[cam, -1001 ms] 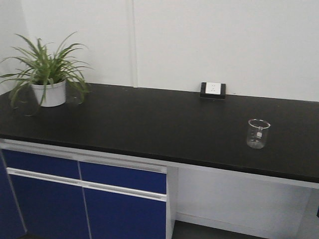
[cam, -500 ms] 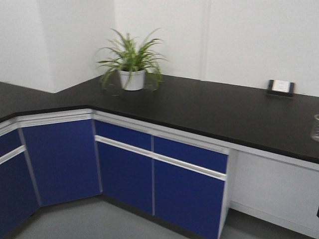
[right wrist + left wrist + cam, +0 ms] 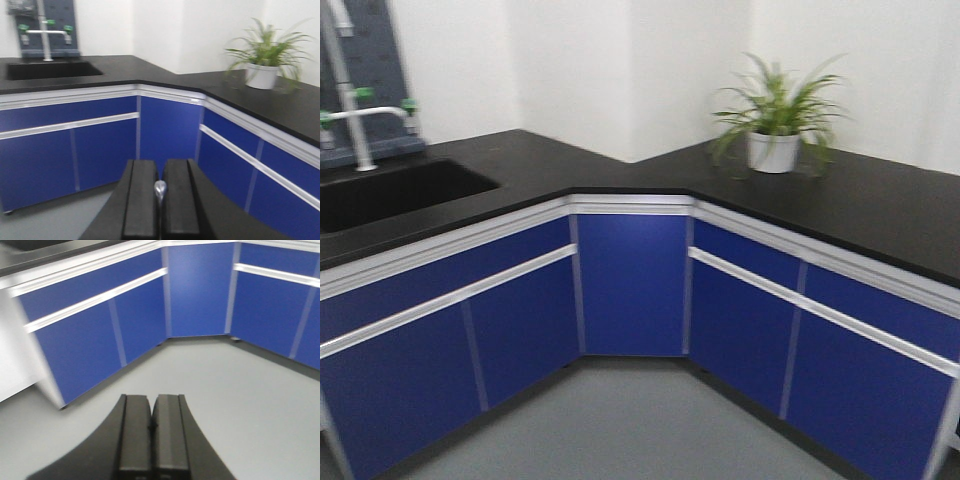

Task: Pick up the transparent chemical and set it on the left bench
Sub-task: 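Drive the base to the bench with white bins, holding the pipette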

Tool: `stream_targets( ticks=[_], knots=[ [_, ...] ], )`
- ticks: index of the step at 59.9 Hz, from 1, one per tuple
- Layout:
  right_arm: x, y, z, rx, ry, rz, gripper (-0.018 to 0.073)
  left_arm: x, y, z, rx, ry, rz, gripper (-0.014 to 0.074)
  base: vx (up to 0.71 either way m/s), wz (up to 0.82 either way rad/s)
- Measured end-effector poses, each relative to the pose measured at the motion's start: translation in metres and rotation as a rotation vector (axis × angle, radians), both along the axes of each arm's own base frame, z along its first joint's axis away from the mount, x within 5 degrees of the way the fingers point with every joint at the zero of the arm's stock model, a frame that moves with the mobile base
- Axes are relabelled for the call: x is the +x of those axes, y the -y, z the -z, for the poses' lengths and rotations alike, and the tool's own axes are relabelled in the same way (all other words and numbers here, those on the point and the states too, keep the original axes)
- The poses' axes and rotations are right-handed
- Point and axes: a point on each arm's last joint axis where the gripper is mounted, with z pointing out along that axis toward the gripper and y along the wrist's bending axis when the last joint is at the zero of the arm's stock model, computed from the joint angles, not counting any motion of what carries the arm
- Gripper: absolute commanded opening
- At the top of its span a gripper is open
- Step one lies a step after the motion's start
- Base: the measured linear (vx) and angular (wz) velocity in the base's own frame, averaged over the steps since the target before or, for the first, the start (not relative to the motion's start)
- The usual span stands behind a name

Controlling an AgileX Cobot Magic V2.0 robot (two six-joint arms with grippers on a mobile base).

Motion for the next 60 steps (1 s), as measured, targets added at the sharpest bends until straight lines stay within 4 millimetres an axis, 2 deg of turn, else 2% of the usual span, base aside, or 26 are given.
stream_targets(
  ticks=[33,60],
  knots=[
    [0.0,0.0,0.0,0.0,0.0,0.0,-0.0004,0.0,0.0,0.0,0.0,0.0,0.0,-0.0003,-0.09,0.73],
    [0.0,0.0,0.0,0.0,0.0,0.0,-0.0004,0.0,0.0,0.0,0.0,0.0,0.0,-0.0003,0.1,0.53]
  ],
)
